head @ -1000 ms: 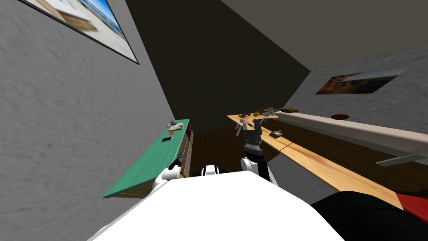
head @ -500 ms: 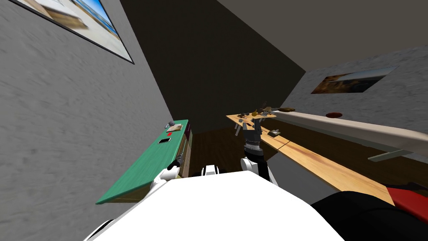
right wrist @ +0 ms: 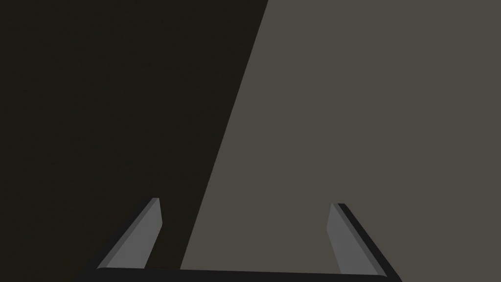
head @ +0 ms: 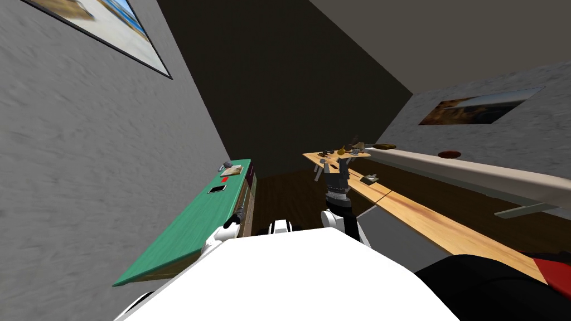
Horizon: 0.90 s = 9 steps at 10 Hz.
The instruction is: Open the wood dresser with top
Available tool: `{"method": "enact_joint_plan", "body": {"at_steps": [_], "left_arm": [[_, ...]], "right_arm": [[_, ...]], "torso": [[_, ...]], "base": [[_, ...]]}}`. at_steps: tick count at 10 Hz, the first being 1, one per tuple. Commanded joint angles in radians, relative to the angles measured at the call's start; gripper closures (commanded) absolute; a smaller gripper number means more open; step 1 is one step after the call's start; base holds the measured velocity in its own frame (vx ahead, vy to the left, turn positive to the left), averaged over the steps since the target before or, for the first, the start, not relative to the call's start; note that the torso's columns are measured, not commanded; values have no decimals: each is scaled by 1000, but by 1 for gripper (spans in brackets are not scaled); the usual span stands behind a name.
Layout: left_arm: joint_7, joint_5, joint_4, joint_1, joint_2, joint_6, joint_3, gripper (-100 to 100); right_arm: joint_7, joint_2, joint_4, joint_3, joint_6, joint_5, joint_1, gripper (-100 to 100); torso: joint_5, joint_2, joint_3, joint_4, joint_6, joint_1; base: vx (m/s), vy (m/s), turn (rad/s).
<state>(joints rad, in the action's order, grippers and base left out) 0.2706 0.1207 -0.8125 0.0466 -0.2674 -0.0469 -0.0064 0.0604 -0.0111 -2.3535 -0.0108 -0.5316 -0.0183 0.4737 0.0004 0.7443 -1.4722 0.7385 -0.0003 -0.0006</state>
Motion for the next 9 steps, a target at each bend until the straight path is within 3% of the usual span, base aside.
{"method": "enact_joint_plan", "body": {"at_steps": [1,5,8,9], "left_arm": [[16,9,-41,-3,-17,-46,-10,100],[4,1,-7,12,-4,-20,2,100],[1,-2,2,11,1,-16,6,100],[13,5,-26,11,-17,-45,-1,-100]], "right_arm": [[0,0,0,0,0,0,0,0],[0,0,0,0,0,0,0,0],[0,0,0,0,0,0,0,0],[0,0,0,0,0,0,0,0]], "torso": [[2,1,-1,-3,-2,0],[-3,-11,-7,-2,0,-7],[0,-5,-3,0,0,1],[1,-3,-2,1,0,7]], "base": [[-106,-22,-18],[40,-107,4],[55,-157,9],[-63,43,-12]]}}
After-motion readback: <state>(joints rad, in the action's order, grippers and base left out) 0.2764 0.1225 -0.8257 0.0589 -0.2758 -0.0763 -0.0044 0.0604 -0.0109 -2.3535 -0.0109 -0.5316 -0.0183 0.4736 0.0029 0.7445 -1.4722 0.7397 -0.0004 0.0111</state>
